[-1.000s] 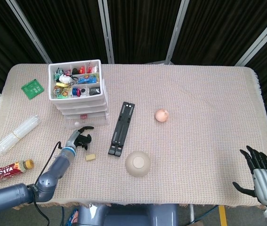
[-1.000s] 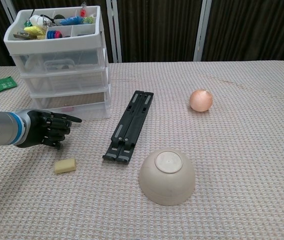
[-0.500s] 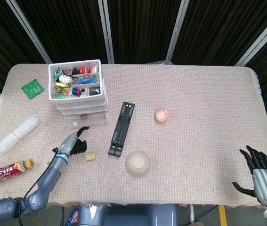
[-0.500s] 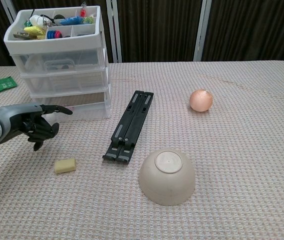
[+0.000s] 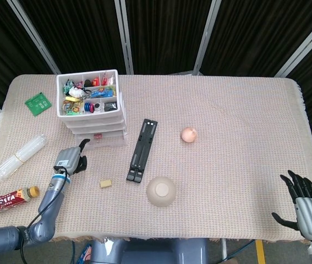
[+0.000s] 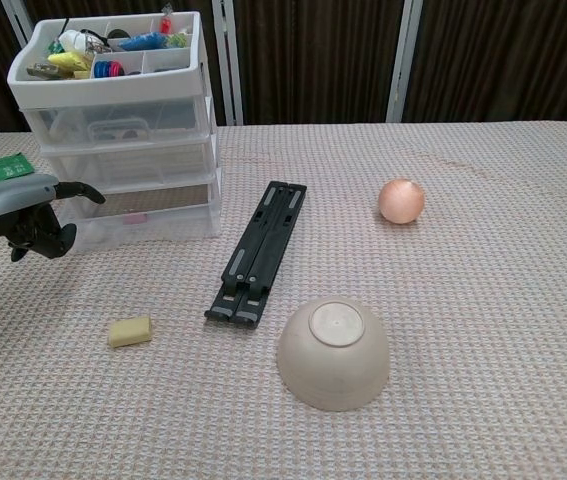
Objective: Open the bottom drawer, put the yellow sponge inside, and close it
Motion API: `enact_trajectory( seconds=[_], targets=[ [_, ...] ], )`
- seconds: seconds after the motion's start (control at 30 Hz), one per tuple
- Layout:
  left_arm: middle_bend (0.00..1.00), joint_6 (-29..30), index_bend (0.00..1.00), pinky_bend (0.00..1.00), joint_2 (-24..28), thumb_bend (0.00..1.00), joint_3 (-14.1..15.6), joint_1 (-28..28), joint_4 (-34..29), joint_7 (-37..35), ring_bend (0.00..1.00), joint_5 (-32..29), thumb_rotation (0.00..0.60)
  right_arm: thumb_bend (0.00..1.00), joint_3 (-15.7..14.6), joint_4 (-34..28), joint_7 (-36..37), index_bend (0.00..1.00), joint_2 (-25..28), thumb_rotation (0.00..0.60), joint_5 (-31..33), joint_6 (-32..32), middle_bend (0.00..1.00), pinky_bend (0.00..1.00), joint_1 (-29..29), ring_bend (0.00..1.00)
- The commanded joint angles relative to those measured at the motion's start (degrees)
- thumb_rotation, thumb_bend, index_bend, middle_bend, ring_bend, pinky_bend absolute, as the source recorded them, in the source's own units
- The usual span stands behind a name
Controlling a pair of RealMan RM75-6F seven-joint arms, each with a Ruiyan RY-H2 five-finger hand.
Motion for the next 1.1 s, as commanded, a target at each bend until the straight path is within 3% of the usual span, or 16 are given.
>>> enact_trajectory(
  seconds=[0.03, 0.4, 0.63, 0.93, 1.1],
  targets=[
    [0.99, -1.15, 0.14, 0.70, -0.08, 0.74, -0.71, -0.95, 1.37, 1.07, 0.90, -2.54, 0.600, 0.06, -0.01, -0.06, -0.05, 0.10, -0.02, 0.600, 0.03, -0.05, 0.00, 0.00, 0.01, 0.00],
    [0.99, -3.13, 0.37, 0.70, -0.37, 0.75, -1.30, -2.11, 2.08, 2.29, 0.90, -8.78, 0.600, 0.06, -0.01, -0.26, -0.16, 0.10, 0.04, 0.600, 0.19, -0.07, 0.00, 0.00, -0.04, 0.00],
    [0.99, -2.45, 0.39, 0.70, 1.03, 0.75, -0.91, -0.94, -1.97, 0.38, 0.90, -7.44, 0.600, 0.06, -0.01, -0.31, -0.19, 0.10, 0.00, 0.600, 0.18, -0.12, 0.00, 0.00, -0.02, 0.00],
    [0.99, -0.71, 0.38, 0.70, 3.66, 0.75, 2.33, 2.01, -7.79, -1.75, 0.91, -2.35, 0.600, 0.06, 0.09, -0.19, -0.42, 0.10, -0.15, 0.600, 0.03, 0.19, 0.00, 0.00, -0.06, 0.00],
    [0.99, -0.22, 0.29, 0.70, 4.90, 0.75, 4.13, 3.49, -9.51, -2.78, 0.91, 0.35, 0.600, 0.06, 0.14, -0.18, -0.59, 0.10, -0.23, 0.600, 0.06, 0.21, 0.00, 0.00, -0.04, 0.00]
  ],
)
